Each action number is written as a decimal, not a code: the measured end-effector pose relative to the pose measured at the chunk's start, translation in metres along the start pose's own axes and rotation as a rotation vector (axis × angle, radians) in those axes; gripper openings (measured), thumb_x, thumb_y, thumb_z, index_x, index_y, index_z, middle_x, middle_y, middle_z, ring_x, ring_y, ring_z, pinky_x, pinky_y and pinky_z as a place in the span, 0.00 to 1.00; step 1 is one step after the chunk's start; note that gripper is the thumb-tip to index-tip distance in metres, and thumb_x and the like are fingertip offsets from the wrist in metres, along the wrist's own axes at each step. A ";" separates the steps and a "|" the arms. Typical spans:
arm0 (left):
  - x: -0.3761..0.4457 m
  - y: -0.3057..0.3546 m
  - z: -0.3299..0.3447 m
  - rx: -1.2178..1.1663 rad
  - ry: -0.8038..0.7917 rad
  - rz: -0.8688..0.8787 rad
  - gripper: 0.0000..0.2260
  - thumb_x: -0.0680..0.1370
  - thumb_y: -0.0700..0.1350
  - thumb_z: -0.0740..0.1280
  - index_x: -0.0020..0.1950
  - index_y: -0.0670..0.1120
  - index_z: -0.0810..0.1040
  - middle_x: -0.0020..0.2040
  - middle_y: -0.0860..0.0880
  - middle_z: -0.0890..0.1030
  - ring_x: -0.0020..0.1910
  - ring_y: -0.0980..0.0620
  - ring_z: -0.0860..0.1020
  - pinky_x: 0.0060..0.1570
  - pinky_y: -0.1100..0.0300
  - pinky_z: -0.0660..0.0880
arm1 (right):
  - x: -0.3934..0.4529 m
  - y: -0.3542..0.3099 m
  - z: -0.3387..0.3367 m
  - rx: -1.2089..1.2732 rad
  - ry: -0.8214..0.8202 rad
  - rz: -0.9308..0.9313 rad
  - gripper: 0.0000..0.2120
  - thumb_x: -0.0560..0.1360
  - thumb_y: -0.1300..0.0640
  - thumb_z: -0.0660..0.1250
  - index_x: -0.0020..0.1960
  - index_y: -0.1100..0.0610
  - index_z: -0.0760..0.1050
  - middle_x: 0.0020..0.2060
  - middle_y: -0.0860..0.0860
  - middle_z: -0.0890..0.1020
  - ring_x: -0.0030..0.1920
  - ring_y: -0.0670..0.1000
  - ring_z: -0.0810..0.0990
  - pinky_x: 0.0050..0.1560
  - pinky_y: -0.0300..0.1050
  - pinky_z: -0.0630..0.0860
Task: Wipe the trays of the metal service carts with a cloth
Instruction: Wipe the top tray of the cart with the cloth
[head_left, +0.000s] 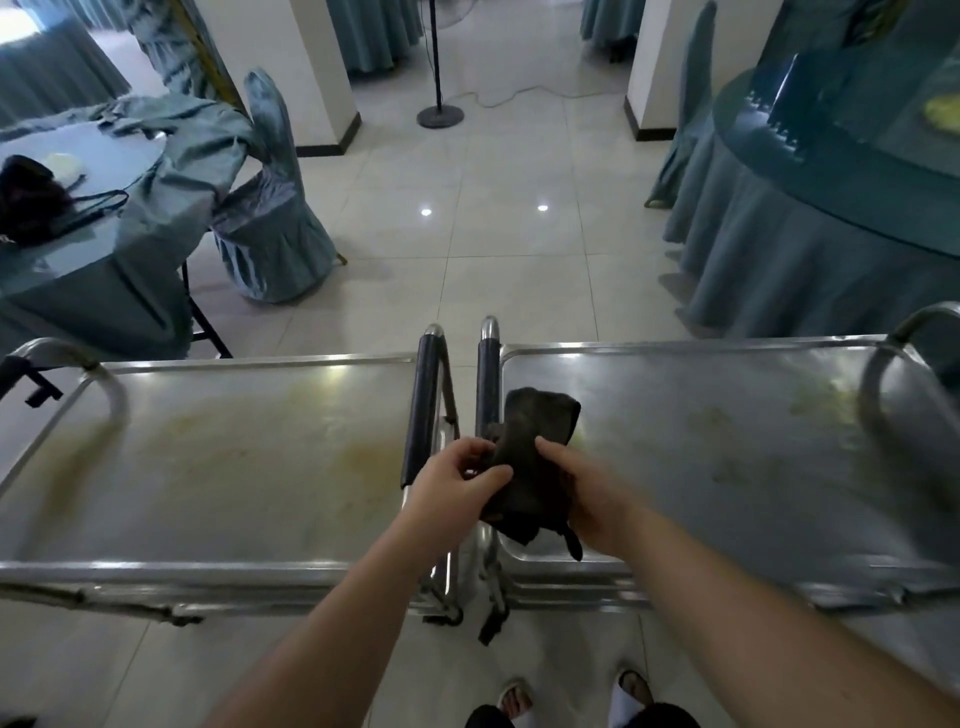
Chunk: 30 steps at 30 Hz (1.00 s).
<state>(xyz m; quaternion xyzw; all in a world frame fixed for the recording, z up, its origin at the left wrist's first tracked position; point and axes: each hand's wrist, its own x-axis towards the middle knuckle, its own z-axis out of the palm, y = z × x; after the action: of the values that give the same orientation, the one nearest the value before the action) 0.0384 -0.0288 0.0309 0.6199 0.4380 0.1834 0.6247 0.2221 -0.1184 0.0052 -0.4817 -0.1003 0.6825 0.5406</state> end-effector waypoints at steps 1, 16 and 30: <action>0.003 0.000 0.010 0.033 -0.012 -0.007 0.09 0.74 0.51 0.77 0.53 0.57 0.84 0.48 0.50 0.87 0.47 0.49 0.88 0.48 0.47 0.86 | -0.003 -0.002 -0.011 0.025 0.020 -0.021 0.27 0.77 0.47 0.76 0.71 0.59 0.78 0.65 0.62 0.83 0.64 0.65 0.83 0.58 0.58 0.83; 0.033 -0.005 0.126 0.591 -0.108 -0.095 0.13 0.82 0.53 0.70 0.66 0.56 0.77 0.55 0.59 0.82 0.51 0.58 0.82 0.56 0.52 0.83 | -0.005 -0.019 -0.137 -0.140 0.377 0.047 0.15 0.77 0.64 0.73 0.63 0.61 0.78 0.48 0.63 0.87 0.48 0.66 0.88 0.49 0.65 0.84; 0.138 -0.007 0.049 0.913 0.174 0.105 0.13 0.85 0.50 0.61 0.67 0.49 0.77 0.59 0.50 0.79 0.56 0.50 0.79 0.59 0.48 0.80 | 0.053 0.012 -0.103 -1.273 0.537 -0.392 0.20 0.81 0.61 0.66 0.72 0.49 0.77 0.58 0.53 0.85 0.55 0.58 0.83 0.50 0.55 0.81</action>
<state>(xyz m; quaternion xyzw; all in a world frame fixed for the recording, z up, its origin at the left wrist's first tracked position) 0.1499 0.0464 -0.0277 0.8349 0.4929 0.0546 0.2390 0.2958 -0.1183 -0.0845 -0.8278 -0.4272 0.2397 0.2734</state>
